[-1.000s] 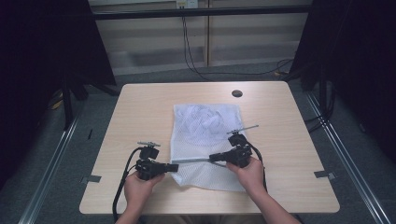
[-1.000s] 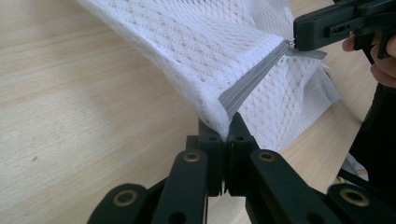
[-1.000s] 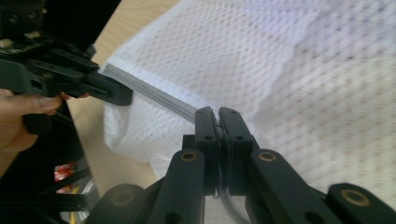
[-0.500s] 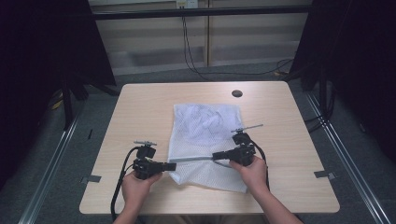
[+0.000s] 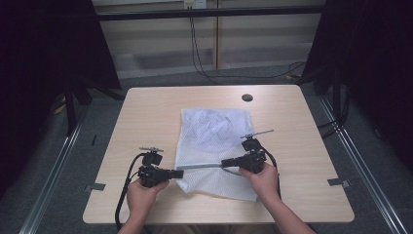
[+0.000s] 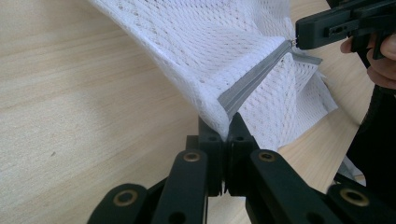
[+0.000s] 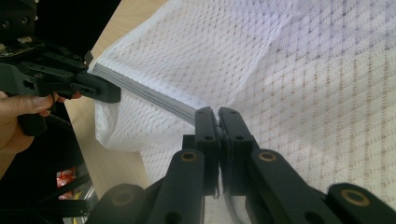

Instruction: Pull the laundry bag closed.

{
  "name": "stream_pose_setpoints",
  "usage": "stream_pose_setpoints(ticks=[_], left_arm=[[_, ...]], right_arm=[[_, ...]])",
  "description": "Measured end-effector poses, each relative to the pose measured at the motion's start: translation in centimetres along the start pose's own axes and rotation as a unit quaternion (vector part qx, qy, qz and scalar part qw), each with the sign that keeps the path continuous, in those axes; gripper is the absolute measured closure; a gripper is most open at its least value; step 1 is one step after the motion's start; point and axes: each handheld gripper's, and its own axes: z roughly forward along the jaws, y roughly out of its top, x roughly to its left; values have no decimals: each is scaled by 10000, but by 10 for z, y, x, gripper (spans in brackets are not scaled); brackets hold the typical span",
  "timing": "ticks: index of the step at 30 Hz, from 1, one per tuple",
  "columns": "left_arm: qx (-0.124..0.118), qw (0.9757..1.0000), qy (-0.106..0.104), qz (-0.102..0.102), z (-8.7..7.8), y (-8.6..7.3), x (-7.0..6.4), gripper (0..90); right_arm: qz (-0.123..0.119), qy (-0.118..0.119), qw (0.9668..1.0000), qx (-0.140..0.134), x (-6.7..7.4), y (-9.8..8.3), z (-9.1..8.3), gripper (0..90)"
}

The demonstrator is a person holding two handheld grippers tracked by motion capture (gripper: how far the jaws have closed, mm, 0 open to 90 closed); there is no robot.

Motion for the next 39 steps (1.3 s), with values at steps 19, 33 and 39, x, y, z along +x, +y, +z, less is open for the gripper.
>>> stream_pose_setpoints(ticks=[19, 33, 39], left_arm=[[4, 10000, 15, -42, -1, 0, 2, 884], [9, 10000, 2, -58, -2, 1, 3, 884], [-21, 9999, 82, -54, -2, 1, 4, 884]], right_arm=[[-10, -56, 10000, 1, -2, -1, -2, 871], [11, -63, 10000, -22, -3, -1, -4, 871], [-15, -83, 10000, -25, -3, -1, -5, 871]])
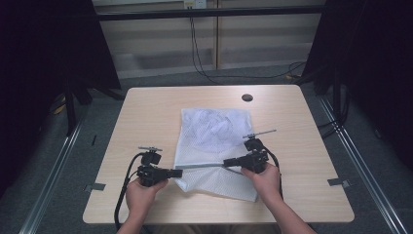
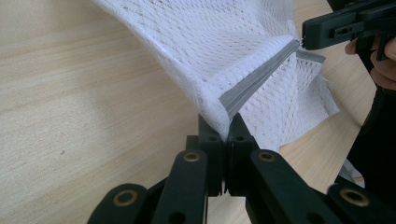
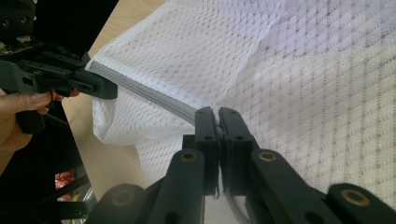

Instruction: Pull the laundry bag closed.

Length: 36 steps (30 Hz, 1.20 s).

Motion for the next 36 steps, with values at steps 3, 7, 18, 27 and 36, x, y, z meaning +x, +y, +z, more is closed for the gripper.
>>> stream_pose_setpoints(ticks=[3, 7, 18, 27, 36], left_arm=[[-1, 10000, -80, -30, -1, 0, 0, 884], [1, 10000, -73, -30, -1, 0, 1, 884], [19, 10000, -55, -7, -1, 0, 1, 884], [-23, 10000, -49, -56, -4, 0, 3, 884], [-18, 10000, -29, -49, -4, 0, 3, 884]], right_arm=[[52, 43, 10000, -35, -1, 0, -1, 871], [35, 22, 10000, -25, 0, 0, -1, 871], [46, 35, 10000, -23, -1, 0, -1, 871], [19, -51, 10000, -50, -5, 0, -5, 871], [80, 14, 9999, -66, -6, 0, -6, 871]])
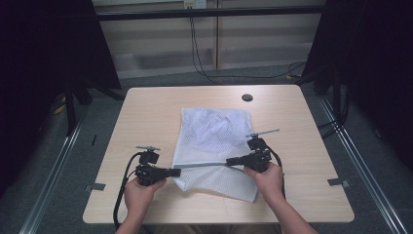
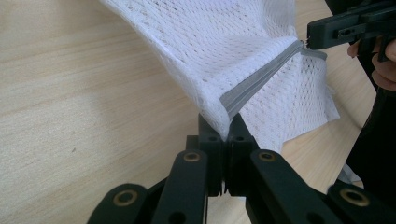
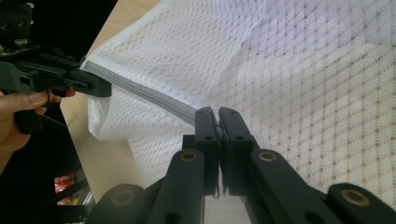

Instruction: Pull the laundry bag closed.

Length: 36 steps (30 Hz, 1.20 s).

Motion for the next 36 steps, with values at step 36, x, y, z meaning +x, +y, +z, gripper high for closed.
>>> stream_pose_setpoints(ticks=[36], left_arm=[[-38, 9999, 24, -99, -4, 0, 6, 884]], right_arm=[[116, -135, 9998, -72, -10, -1, -9, 871]])
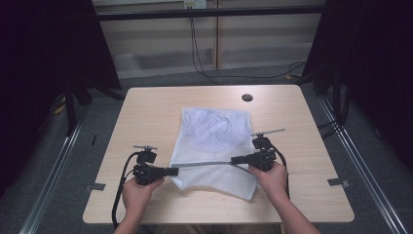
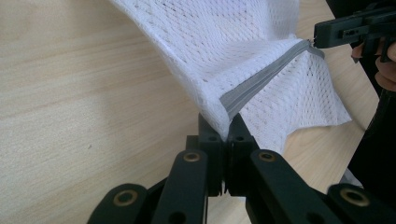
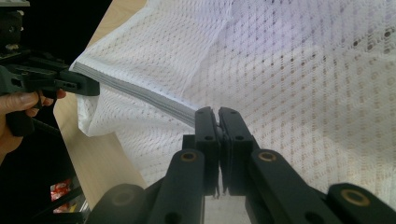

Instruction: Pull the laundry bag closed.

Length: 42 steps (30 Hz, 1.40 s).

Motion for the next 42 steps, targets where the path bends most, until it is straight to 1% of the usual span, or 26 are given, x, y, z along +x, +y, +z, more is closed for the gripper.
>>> stream_pose_setpoints(ticks=[7, 9, 11, 13, 15, 16, 20, 21, 22, 28, 31, 34, 40, 42], left_arm=[[-5, 10000, 10, 2, 0, 0, 0, 883], [-13, 10000, 75, -1, 0, 0, 1, 883], [-10, 10000, 78, -18, -1, -1, 3, 883], [-30, 10000, 52, -40, -2, -1, 2, 884], [-32, 10000, 59, -10, -3, -1, 2, 883], [-70, 9999, 44, -86, -3, -1, 2, 884], [-51, 10000, 4, -83, -3, 0, 2, 883], [-50, 10000, 18, -53, -2, 0, 3, 883], [-39, 10000, -1, -78, -2, 0, 3, 883], [-34, 9999, 58, -77, -2, -1, 2, 883], [-30, 9999, 89, -35, -3, -1, 3, 883], [-24, 9999, 88, -68, -3, -1, 3, 883], [-62, 9999, 76, -62, -3, 0, 4, 883], [-64, 9999, 53, -76, -4, 0, 4, 883]], right_arm=[[18, 1, 10000, 22, 0, 0, 1, 871], [16, -17, 10000, 22, 0, 0, 1, 870], [3, -53, 10000, 19, -1, 0, 0, 871], [34, -1, 10000, -23, -2, 0, -1, 870], [22, -40, 10000, -8, -1, 0, -1, 871], [13, -34, 10000, 5, -1, -1, -1, 871], [8, -34, 10000, -6, -1, -2, -1, 871], [19, -42, 10000, -4, -1, -2, -2, 871], [16, -22, 10000, -17, -1, -2, -2, 870], [25, -29, 10000, -1, -2, -1, -1, 871], [38, -25, 10000, 5, -2, 0, 0, 870], [29, -20, 10000, 10, -2, 1, 1, 871], [37, -2, 10000, 18, -1, 0, 2, 871], [1, -21, 10000, 16, -2, 0, 1, 871]])
